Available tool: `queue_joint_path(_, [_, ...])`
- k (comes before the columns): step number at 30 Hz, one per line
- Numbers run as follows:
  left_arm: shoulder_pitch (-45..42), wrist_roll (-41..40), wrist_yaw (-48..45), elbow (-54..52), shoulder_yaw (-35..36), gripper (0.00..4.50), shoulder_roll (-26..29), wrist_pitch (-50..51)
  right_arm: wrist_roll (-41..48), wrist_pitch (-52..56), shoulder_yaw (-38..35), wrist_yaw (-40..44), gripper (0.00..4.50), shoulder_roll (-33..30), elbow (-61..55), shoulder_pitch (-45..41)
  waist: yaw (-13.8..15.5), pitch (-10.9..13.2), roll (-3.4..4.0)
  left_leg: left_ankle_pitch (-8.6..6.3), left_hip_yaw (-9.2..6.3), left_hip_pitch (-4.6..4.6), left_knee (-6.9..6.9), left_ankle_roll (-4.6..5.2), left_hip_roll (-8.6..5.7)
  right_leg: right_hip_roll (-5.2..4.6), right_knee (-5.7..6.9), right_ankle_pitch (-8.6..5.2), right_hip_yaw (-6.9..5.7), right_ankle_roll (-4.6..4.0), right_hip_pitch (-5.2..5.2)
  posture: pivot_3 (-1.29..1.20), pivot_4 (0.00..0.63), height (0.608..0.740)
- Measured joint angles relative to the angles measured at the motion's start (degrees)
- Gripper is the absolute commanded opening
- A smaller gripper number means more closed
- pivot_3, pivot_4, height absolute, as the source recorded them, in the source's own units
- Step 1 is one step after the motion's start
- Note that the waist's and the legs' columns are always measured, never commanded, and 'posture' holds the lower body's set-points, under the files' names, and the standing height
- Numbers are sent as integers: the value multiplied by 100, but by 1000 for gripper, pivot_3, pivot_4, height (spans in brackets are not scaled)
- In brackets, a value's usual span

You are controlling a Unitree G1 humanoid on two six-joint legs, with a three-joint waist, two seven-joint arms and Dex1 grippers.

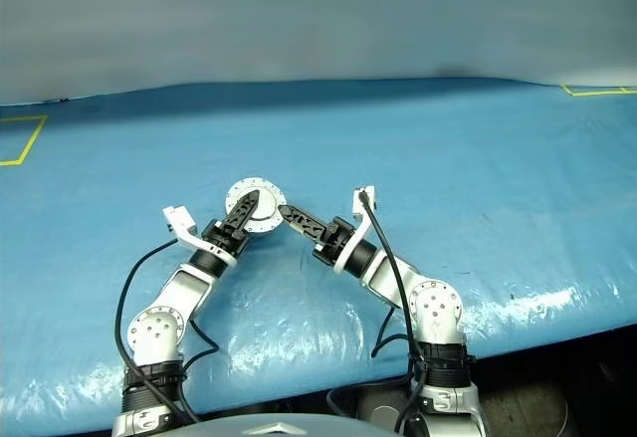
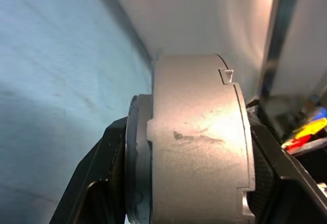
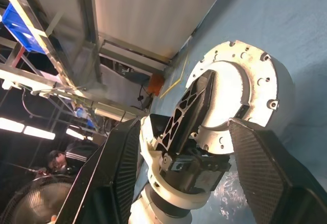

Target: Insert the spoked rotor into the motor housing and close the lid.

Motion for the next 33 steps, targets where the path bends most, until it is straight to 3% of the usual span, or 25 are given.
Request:
queue_joint_path(3, [-173, 116, 31, 150, 225, 2356, 60, -208, -4, -5, 12, 0, 2898, 11, -1, 1, -7, 0, 0, 0, 2, 1, 3, 0, 0, 0, 0, 2, 2, 1, 0, 0, 150, 740])
queue_joint_path(11, [-618, 554, 257, 717, 687, 2356, 252, -614, -180, -42, 88, 7, 2898, -42, -9, 5, -9, -1, -1, 0, 3, 1, 3, 0, 0, 0, 0, 2, 1, 2, 0, 0, 150, 740])
queue_joint_path(17, [-671, 1074, 282, 1042, 534, 2356, 557, -587, -584, -216, 261, 177, 2898, -201, -186, 33, -9, -8, -9, 0, 5, 6, 3, 0, -1, 0, -1, 3, 2, 5, 5, 0, 150, 740])
queue_joint_path(23, [-509, 1357, 206, 957, 438, 4332, 593, -613, -769, -238, 348, 252, 2898, -244, -245, 93, -10, -12, -12, 2, 6, 12, 3, -3, 2, 0, 4, 5, 4, 2, 7, 0, 150, 740])
queue_joint_path(27, [-540, 1428, 469, 911, 618, 4433, 708, -643, -837, -238, 402, 298, 2898, -243, -246, 131, -43, -14, -13, 5, 10, 20, 3, -8, 10, 9, 7, 12, 12, -9, 8, 0, 150, 740])
queue_joint_path(33, [-250, 1453, 503, 951, 1323, 4433, 1419, -700, -1024, -234, 505, 394, 2898, -315, -246, 156, -72, -15, -15, 11, 11, 19, 3, -18, 35, 31, 8, 18, 10, -25, 2, 0, 150, 740])
